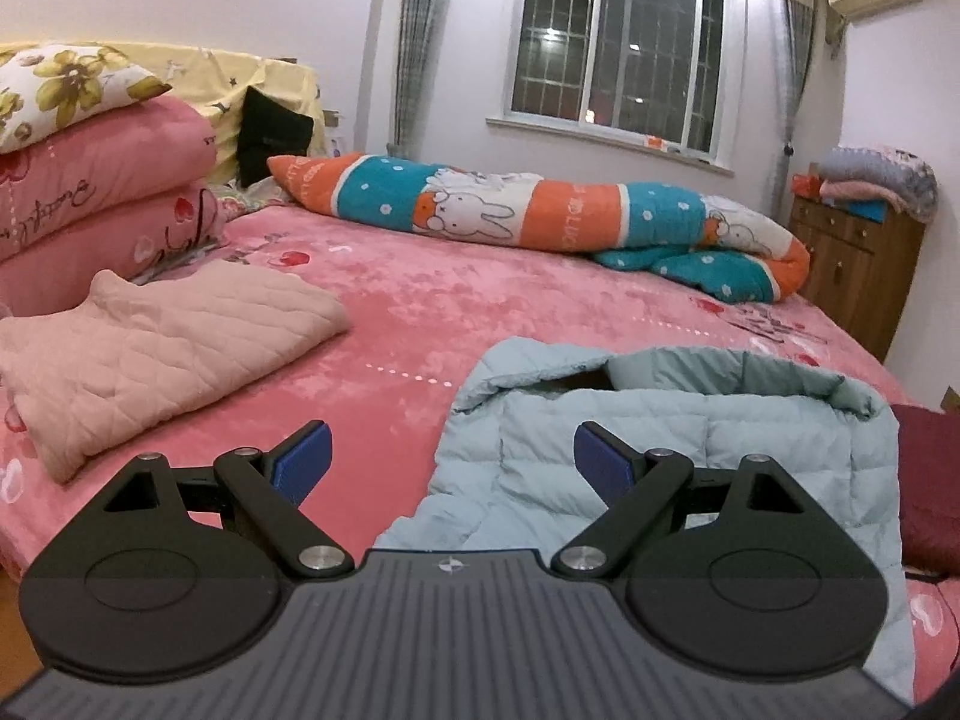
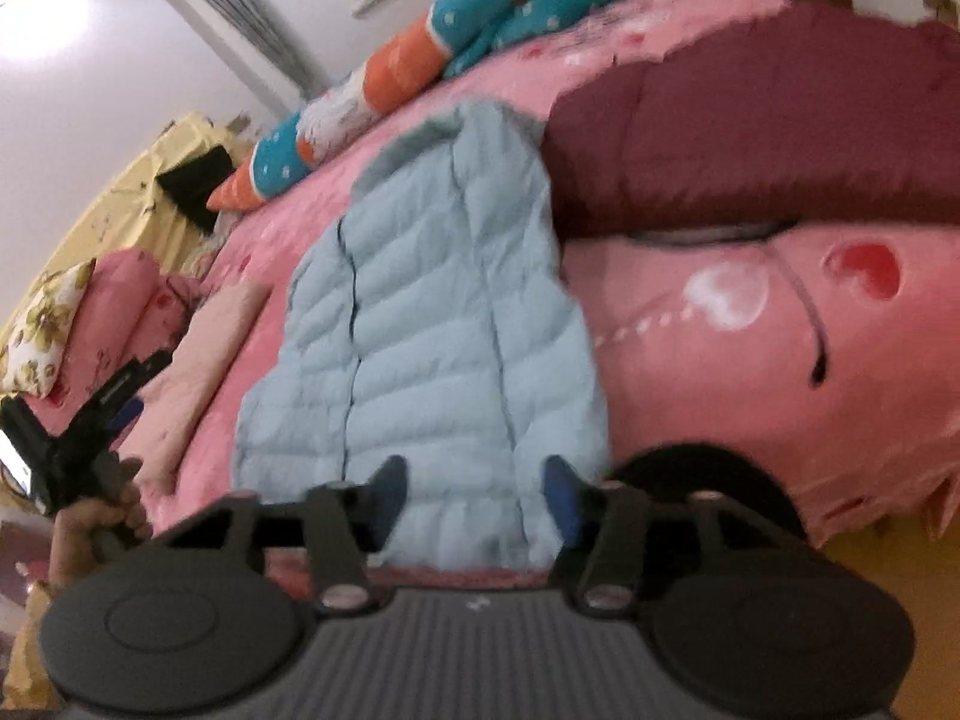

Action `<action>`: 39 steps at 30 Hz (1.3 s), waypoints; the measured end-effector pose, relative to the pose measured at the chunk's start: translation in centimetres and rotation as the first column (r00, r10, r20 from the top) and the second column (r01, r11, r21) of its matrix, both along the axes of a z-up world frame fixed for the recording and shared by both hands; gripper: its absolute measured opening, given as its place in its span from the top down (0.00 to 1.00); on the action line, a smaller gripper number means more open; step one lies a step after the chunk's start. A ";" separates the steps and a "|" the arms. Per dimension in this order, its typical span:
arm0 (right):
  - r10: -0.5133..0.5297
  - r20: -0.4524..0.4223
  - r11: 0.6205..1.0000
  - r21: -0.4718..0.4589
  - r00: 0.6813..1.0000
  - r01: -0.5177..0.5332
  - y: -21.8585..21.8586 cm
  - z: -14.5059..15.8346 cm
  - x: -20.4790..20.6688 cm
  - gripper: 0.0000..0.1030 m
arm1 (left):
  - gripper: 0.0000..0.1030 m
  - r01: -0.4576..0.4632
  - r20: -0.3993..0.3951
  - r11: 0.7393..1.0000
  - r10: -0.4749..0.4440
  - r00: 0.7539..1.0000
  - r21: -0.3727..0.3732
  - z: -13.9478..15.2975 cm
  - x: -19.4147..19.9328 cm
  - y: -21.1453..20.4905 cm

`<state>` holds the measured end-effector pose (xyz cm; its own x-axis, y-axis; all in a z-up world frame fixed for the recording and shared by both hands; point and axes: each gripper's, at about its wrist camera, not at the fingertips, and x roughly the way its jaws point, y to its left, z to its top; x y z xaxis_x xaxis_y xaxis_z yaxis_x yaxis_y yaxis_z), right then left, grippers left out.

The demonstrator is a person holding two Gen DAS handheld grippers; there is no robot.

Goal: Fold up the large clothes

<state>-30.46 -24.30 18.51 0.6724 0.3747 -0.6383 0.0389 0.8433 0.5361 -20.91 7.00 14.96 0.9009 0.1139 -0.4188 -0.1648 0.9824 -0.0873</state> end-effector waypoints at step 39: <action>0.464 0.082 0.826 -0.399 0.882 -0.398 12.8 0.9 37.5 0.06 | 0.00 0.503 -0.263 0.831 -0.443 0.857 0.239 -7.0 24.3 -1.6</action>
